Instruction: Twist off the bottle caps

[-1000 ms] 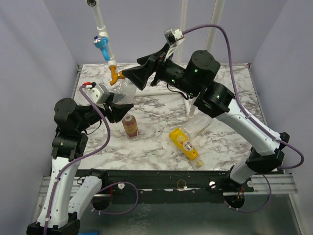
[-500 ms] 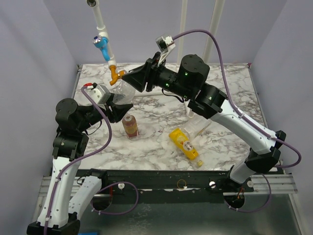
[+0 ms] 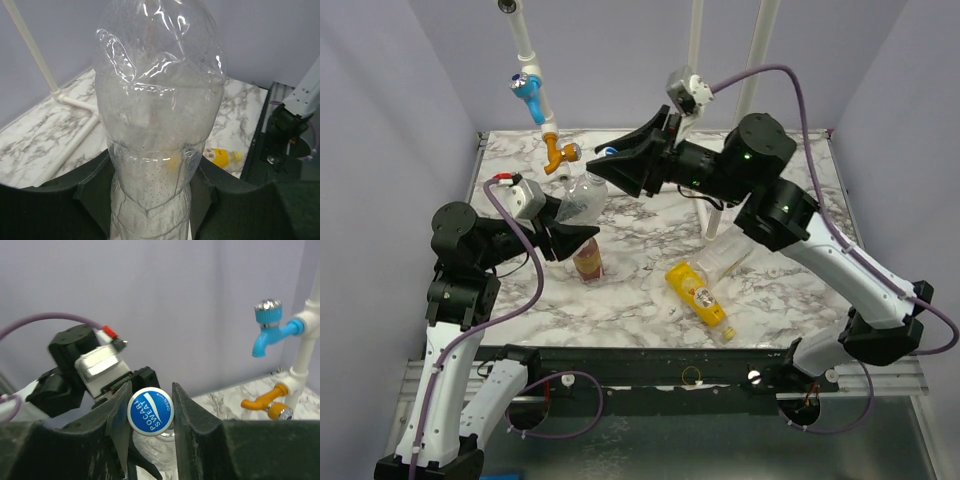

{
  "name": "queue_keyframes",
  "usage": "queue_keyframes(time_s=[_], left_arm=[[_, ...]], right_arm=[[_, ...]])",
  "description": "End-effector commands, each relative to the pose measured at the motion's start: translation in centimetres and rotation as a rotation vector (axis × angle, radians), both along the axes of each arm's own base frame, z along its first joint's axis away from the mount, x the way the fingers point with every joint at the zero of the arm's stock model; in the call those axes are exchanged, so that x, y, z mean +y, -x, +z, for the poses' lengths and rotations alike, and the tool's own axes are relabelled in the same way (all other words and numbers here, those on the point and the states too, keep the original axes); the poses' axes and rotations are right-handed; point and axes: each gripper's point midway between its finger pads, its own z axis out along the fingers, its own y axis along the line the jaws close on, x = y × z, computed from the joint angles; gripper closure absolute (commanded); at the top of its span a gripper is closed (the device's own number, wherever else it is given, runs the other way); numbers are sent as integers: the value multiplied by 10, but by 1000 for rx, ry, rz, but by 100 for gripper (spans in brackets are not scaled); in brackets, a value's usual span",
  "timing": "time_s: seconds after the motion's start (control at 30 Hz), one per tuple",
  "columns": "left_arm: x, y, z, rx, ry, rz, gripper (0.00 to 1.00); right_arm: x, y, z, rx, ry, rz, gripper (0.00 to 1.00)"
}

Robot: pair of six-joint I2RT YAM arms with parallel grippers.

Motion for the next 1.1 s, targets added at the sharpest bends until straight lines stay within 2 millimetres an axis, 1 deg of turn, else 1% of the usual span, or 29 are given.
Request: queue_keyframes(time_s=[0.0, 0.07, 0.13, 0.2, 0.23, 0.27, 0.3, 0.33, 0.37, 0.4, 0.43, 0.5, 0.53, 0.57, 0.6, 0.63, 0.67, 0.73, 0.8, 0.83, 0.9, 1.0, 1.07], left_arm=[[-14, 32, 7, 108, 33, -179, 100], [-17, 39, 9, 148, 45, -226, 100], [-18, 40, 10, 156, 47, -235, 100], [-15, 33, 10, 130, 44, -187, 100], [-13, 29, 10, 112, 40, -161, 100], [-11, 26, 10, 94, 36, -130, 100], [-9, 23, 9, 84, 34, -112, 100], [-8, 21, 8, 76, 31, -94, 100], [-7, 19, 8, 73, 29, -83, 100], [-6, 18, 7, 70, 29, -75, 100], [-6, 18, 7, 66, 28, -72, 100], [-6, 18, 6, 64, 26, -73, 100], [-6, 18, 6, 66, 26, -75, 100], [-6, 18, 6, 68, 26, -77, 100], [-6, 17, 6, 68, 25, -77, 100], [-6, 17, 6, 65, 25, -75, 100], [-6, 16, 6, 64, 24, -73, 100], [-6, 14, 7, 64, 23, -71, 100], [-6, 14, 8, 59, 23, -70, 100], [-6, 14, 9, 59, 23, -70, 100], [-6, 13, 10, 58, 24, -70, 100], [-6, 14, 11, 56, 25, -68, 100], [-6, 15, 11, 52, 25, -66, 100]], right_arm=[[-35, 60, 49, -263, -96, 196, 67], [-39, 67, 50, -287, -102, 216, 67], [-45, 60, 52, -280, -101, 159, 67], [-53, 40, 50, -240, -77, 36, 68], [-59, 26, 44, -212, -61, -47, 69], [-68, 17, 38, -185, -48, -115, 70], [-77, 7, 27, -151, -25, -192, 70], [-84, -3, 10, -111, 7, -255, 70], [-99, -12, -4, -65, 26, -340, 70], [-108, -18, -24, -16, 56, -395, 70], [-123, -22, -38, 31, 71, -457, 71], [-150, -26, -74, 131, 97, -569, 73], [-165, -25, -89, 176, 102, -616, 74], [-179, -27, -111, 240, 116, -678, 76], [-195, -26, -126, 287, 116, -737, 78], [-207, -26, -145, 339, 122, -787, 78], [-223, -26, -162, 389, 130, -859, 78], [-243, -25, -199, 469, 165, -958, 78], [-256, -25, -233, 527, 214, -1045, 78], [-259, -26, -246, 534, 242, -1073, 78], [-265, -30, -276, 569, 296, -1142, 78], [-265, -36, -328, 661, 387, -1186, 78], [-276, -43, -360, 749, 410, -1233, 80]])
